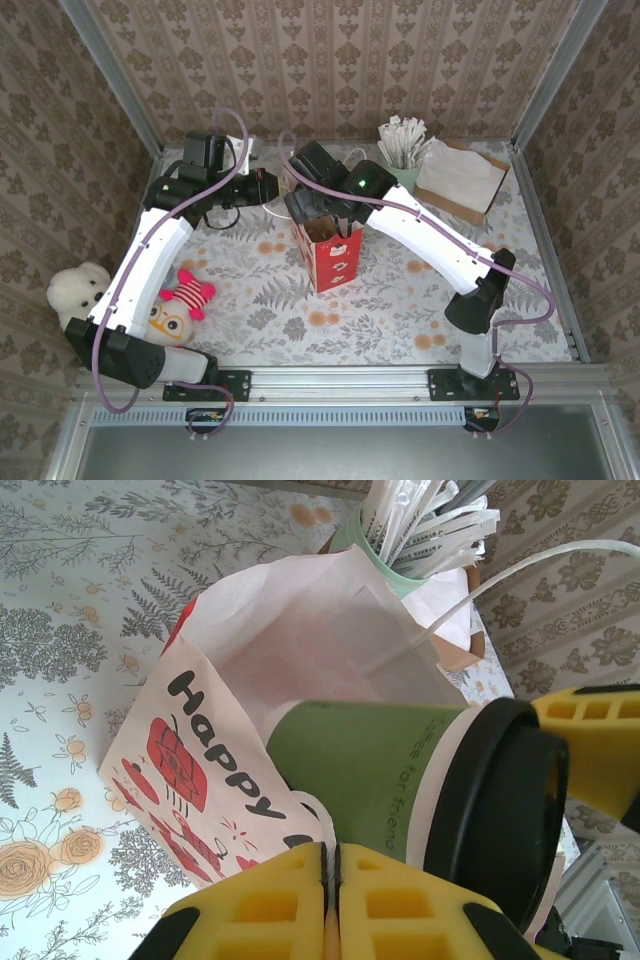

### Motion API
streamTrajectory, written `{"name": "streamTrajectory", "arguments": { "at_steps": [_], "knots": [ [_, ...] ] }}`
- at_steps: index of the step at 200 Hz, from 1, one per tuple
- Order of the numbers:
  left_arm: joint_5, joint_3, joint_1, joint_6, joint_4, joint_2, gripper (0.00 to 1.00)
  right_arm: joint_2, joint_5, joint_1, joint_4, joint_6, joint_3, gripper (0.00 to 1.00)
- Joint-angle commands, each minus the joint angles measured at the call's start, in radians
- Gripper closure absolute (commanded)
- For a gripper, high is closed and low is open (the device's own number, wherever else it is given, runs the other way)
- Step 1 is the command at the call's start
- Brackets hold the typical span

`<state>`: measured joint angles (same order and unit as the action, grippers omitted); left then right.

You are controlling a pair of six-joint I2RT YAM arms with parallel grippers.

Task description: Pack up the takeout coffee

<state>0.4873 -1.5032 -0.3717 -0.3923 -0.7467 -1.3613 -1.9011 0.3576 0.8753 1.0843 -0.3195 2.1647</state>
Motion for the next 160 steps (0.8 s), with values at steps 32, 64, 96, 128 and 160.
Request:
{"name": "streamTrajectory", "arguments": {
  "at_steps": [32, 64, 96, 128, 160],
  "knots": [
    [0.007, 0.036, -0.003, 0.025, 0.015, 0.052, 0.91, 0.024, -0.084, -0.023, 0.044, -0.122, -0.103, 0.35],
    [-0.043, 0.068, 0.010, 0.036, -0.009, 0.091, 0.91, 0.048, -0.120, -0.046, 0.024, -0.151, -0.161, 0.35],
    [-0.065, 0.107, 0.033, 0.038, -0.005, 0.143, 0.90, 0.068, -0.131, -0.062, 0.019, -0.158, -0.182, 0.35],
    [-0.038, 0.127, 0.050, 0.034, 0.016, 0.155, 0.89, 0.095, -0.171, -0.066, -0.026, -0.151, -0.177, 0.35],
    [-0.035, 0.137, 0.055, 0.039, 0.016, 0.158, 0.89, 0.095, -0.216, -0.065, -0.052, -0.165, -0.178, 0.36]
  ]
}}
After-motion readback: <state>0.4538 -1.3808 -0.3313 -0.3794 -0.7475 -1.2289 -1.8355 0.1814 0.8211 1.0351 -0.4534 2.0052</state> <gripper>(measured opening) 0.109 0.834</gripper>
